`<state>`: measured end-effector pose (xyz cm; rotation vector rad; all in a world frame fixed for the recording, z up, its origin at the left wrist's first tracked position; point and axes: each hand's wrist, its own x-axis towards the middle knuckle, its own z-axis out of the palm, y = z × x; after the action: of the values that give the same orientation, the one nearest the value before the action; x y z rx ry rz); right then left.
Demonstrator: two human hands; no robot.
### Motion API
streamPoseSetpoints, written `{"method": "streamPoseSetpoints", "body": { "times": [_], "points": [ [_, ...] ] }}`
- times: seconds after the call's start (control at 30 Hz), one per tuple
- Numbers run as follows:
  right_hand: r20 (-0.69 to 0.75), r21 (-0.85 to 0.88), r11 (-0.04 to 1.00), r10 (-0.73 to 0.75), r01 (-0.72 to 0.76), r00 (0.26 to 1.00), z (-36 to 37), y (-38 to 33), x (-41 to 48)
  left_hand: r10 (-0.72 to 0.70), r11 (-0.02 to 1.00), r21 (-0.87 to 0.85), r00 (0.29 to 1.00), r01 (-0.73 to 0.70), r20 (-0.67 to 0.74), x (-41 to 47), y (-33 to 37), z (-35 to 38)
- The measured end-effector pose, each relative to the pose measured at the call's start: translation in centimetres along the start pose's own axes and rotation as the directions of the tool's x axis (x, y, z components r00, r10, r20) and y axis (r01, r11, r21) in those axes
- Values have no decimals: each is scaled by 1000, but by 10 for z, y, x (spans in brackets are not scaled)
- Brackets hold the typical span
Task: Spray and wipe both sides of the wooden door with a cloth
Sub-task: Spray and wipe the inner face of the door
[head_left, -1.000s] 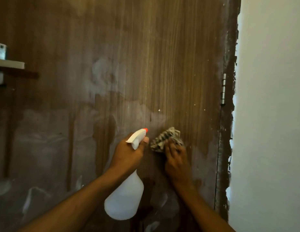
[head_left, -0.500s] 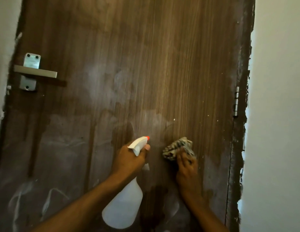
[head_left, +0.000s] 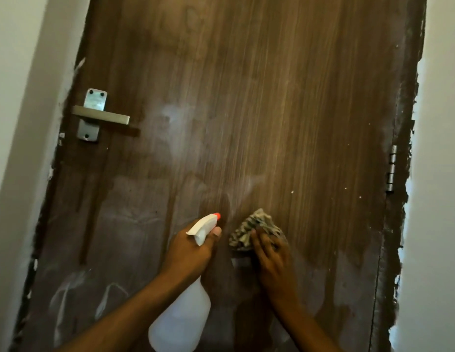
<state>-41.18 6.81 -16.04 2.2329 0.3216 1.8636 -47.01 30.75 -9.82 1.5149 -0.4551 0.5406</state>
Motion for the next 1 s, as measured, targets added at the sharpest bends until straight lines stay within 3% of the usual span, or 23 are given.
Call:
{"method": "streamPoseSetpoints", "body": {
  "times": [0.17, 0.23, 0.3, 0.4, 0.47, 0.6, 0.67, 0.73, 0.87, 1.0],
  "points": [
    [1, 31, 923, 385, -385, 923, 0, -16, 81, -42, 999, -4, 999, 42, -27, 7, -6, -26],
    [-22, 16, 930, 367, -367, 930, -1, -44, 122, -46, 999, -2, 998, 46, -49, 9, -6, -33],
    [-18, 37, 970, 241, -240, 970, 7, -69, 127, -17, 1000, 20, 999, 18, -48, 10, -7, -41],
    [63, 55, 998, -35, 32, 997, 16, -85, 69, 13, 999, 46, 996, -9, -83, 9, -9, -53],
    [27, 44, 992, -121, 119, 992, 14, -70, 29, 12, 999, 47, 996, -7, -91, 8, -13, -61],
    [6, 13, 997, 79, -79, 997, 6, -47, 46, -30, 998, 52, 996, 35, -86, 9, -22, -79],
    [-18, 28, 972, 235, -234, 972, 5, -66, 91, -37, 998, 47, 993, 42, -108, 13, -23, -88],
    [-1, 54, 954, 295, -295, 955, 9, -96, 127, -24, 999, 44, 992, 30, -122, 16, -22, -97],
    [-37, 123, 992, 28, -23, 999, 41, -149, 116, 14, 997, 75, 986, -2, -166, 20, -22, -115],
    [-1, 118, 962, -249, 247, 969, 38, -152, 48, -35, 995, 82, 980, 51, -196, 18, -26, -127]
  ]
}}
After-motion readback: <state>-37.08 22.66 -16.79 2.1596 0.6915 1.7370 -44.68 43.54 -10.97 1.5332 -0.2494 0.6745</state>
